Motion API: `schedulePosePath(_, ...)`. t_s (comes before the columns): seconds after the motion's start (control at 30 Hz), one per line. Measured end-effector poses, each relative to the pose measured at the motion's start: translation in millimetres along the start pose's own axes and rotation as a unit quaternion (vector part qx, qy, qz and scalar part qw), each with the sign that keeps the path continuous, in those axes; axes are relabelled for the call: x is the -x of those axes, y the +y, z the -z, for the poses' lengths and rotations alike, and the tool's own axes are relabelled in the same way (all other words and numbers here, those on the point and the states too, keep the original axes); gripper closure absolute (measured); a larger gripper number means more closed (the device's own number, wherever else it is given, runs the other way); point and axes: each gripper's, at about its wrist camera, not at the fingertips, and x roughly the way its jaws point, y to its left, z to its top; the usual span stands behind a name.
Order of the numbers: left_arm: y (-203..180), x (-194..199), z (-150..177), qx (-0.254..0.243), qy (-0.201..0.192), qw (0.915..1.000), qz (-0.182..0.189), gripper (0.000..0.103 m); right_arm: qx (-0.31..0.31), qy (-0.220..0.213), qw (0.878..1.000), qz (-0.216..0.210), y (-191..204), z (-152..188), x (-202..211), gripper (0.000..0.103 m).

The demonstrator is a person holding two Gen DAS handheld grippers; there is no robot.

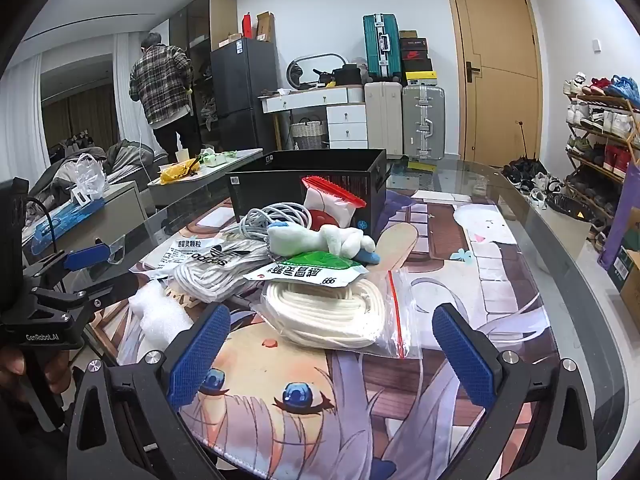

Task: Organize soft objects

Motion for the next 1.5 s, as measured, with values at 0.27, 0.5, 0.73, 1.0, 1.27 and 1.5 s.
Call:
schedulePosePath(0.27, 0, 0, 0, 0.003, -0.001, 1.0000, 0.002, 0.000, 0.000, 0.001, 1.000, 0.001, 0, 0, 0, 0.000)
schedulePosePath(0.5, 0, 1, 0, 0.002, -0.001, 1.0000, 0.003, 0.000, 0.000, 0.003, 1.000, 0.000, 0, 0, -1, 0.000)
schedulePosePath(0.73, 1, -1, 0, 0.003, -0.001, 1.0000, 0.004, 0.000, -0.001, 0.001, 1.000, 0.001, 0, -1, -1, 0.000)
schedulePosePath(1.0, 2, -2, 0, 0.011, -0.003, 0.9997, 0.022, 0.000, -0.001, 0.002, 1.000, 0.000, 1, -2, 0, 0.000)
schedulePosePath(1.27, 1, 1, -3, 0.004, -0.004, 0.9997, 0.023, 0.000, 0.001, 0.000, 1.000, 0.000, 3, -5, -1, 0.000)
schedulePosePath(1.5, 4, 4, -5, 0.010, -0.010, 0.9996, 0.024, 0.000, 0.009, -0.004, 1.000, -0.002, 6, -10, 0, 0.000)
